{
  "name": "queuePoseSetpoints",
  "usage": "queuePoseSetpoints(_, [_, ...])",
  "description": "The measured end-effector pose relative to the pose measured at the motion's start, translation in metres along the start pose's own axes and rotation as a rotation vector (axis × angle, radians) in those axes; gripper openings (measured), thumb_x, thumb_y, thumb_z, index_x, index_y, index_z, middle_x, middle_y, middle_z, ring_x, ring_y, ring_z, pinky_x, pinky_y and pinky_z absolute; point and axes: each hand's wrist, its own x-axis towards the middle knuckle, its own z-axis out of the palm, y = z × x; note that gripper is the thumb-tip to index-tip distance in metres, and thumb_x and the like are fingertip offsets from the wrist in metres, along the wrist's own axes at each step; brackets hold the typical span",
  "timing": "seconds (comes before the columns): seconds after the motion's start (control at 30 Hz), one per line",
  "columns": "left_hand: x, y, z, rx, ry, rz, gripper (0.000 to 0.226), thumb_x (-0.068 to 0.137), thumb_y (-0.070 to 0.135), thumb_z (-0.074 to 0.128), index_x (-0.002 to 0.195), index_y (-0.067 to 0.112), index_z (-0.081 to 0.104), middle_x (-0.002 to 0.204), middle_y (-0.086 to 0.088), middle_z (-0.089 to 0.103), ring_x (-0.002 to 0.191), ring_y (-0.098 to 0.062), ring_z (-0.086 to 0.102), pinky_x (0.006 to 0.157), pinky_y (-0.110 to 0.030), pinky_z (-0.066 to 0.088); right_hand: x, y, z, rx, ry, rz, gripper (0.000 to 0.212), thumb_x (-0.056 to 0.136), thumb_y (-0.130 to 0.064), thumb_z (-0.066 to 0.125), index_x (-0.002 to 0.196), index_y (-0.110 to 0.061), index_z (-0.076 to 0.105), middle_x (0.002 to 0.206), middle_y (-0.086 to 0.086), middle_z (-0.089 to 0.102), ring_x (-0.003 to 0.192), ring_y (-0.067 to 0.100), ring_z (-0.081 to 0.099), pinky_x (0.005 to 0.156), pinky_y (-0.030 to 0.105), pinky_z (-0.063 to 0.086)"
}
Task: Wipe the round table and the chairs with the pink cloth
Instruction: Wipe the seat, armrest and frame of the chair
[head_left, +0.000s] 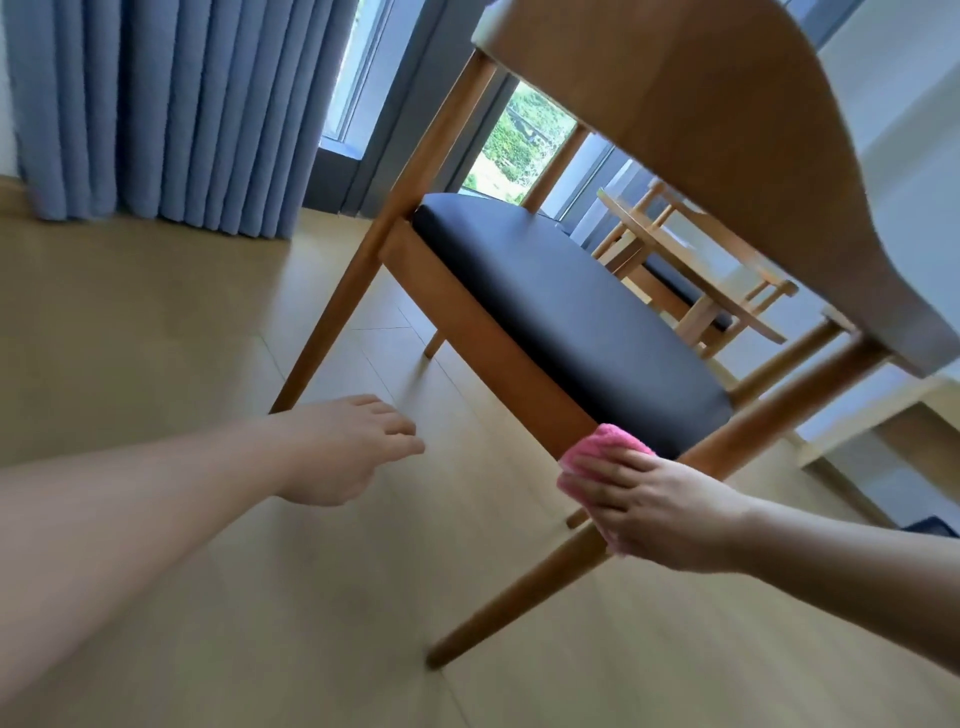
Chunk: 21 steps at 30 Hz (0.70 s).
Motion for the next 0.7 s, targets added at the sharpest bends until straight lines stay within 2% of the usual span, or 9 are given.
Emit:
queuePoseSetpoints(0.07, [0.000, 0.001, 0.001, -0.006, -0.013, 0.003, 0.056, 0.097, 0.022, 0.036, 0.149, 0.034, 0.015, 0.154, 0.009, 0.021, 0.142, -0.014, 0.014, 0.116, -0.029, 0.013, -0.007, -0.003, 0.002, 0.008, -0.006, 0.004, 0.058, 0.096, -0.027, 0.040, 0.150, -0.014, 0.023, 0.159, 0.005, 0.005, 0.145, 0.032, -0.010, 0.113, 0.051, -0.009])
queuePoseSetpoints(0.17, [-0.001, -0.001, 0.003, -0.013, -0.016, 0.008, 0.056, 0.098, 0.023, 0.036, 0.149, 0.033, 0.015, 0.155, 0.009, 0.021, 0.143, -0.013, 0.013, 0.115, -0.027, 0.010, -0.016, -0.004, 0.003, 0.127, 0.015, 0.005, 0.061, 0.092, -0.010, 0.050, 0.148, -0.021, 0.031, 0.158, -0.003, 0.008, 0.144, 0.024, -0.008, 0.112, 0.044, -0.022])
queuePoseSetpoints(0.3, [-0.003, -0.006, 0.005, -0.026, 0.000, -0.019, 0.057, 0.099, 0.024, 0.038, 0.150, 0.034, 0.015, 0.156, 0.010, 0.020, 0.143, -0.012, 0.012, 0.114, -0.025, 0.007, -0.016, -0.001, -0.002, 0.294, -0.040, -0.059, 0.051, 0.099, -0.011, 0.040, 0.146, -0.029, 0.037, 0.157, -0.010, 0.021, 0.147, 0.009, 0.001, 0.106, 0.022, -0.026])
queuePoseSetpoints(0.33, [-0.004, -0.006, 0.003, -0.038, -0.002, -0.033, 0.057, 0.099, 0.025, 0.039, 0.150, 0.034, 0.015, 0.155, 0.010, 0.021, 0.143, -0.012, 0.013, 0.114, -0.026, 0.009, -0.013, 0.001, -0.008, 0.326, -0.054, -0.097, 0.046, 0.099, -0.011, 0.041, 0.141, -0.030, 0.043, 0.152, -0.010, 0.034, 0.146, 0.010, 0.014, 0.111, 0.021, -0.019])
queuePoseSetpoints(0.4, [-0.005, -0.003, -0.006, -0.074, -0.005, -0.066, 0.056, 0.099, 0.027, 0.040, 0.149, 0.035, 0.017, 0.155, 0.011, 0.023, 0.143, -0.011, 0.016, 0.115, -0.027, 0.014, 0.000, 0.002, -0.030, 0.400, -0.052, -0.114, 0.040, 0.097, -0.013, 0.048, 0.132, -0.033, 0.049, 0.137, -0.013, 0.049, 0.134, 0.011, 0.037, 0.117, 0.029, 0.022])
queuePoseSetpoints(0.47, [-0.006, -0.002, -0.021, -0.137, -0.005, -0.098, 0.057, 0.097, 0.031, 0.045, 0.148, 0.036, 0.020, 0.152, 0.013, 0.026, 0.141, -0.010, 0.020, 0.113, -0.026, 0.018, 0.022, 0.000, -0.057, 0.473, 0.005, -0.084, 0.046, 0.095, -0.010, 0.053, 0.134, -0.033, 0.043, 0.131, -0.010, 0.052, 0.117, 0.017, 0.053, 0.095, 0.034, 0.049])
queuePoseSetpoints(0.53, [-0.010, -0.006, -0.043, -0.221, 0.000, -0.155, 0.064, 0.092, 0.037, 0.054, 0.147, 0.040, 0.020, 0.149, 0.017, 0.029, 0.137, -0.007, 0.026, 0.110, -0.025, 0.024, 0.054, -0.002, -0.088, 0.550, 0.170, -0.032, 0.047, 0.095, -0.008, 0.051, 0.135, -0.031, 0.040, 0.127, -0.007, 0.053, 0.104, 0.019, 0.059, 0.084, 0.036, 0.052])
queuePoseSetpoints(0.63, [-0.034, -0.015, -0.088, -0.439, -0.061, -0.318, 0.084, 0.079, 0.041, 0.066, 0.144, 0.049, 0.014, 0.150, 0.019, 0.028, 0.136, -0.005, 0.030, 0.110, -0.030, 0.032, 0.095, 0.004, -0.147, 0.745, 0.434, 0.018, 0.040, 0.097, -0.014, 0.051, 0.133, -0.030, 0.044, 0.119, -0.006, 0.057, 0.098, 0.017, 0.059, 0.081, 0.032, 0.051])
queuePoseSetpoints(0.7, [-0.058, -0.014, -0.132, -0.519, -0.125, -0.401, 0.083, 0.072, 0.042, 0.068, 0.137, 0.059, 0.019, 0.144, 0.021, 0.036, 0.128, -0.004, 0.041, 0.104, -0.034, 0.042, 0.104, 0.015, -0.191, 0.928, 0.562, 0.026, 0.037, 0.097, -0.016, 0.051, 0.131, -0.031, 0.049, 0.117, -0.007, 0.059, 0.100, 0.013, 0.058, 0.080, 0.023, 0.046])
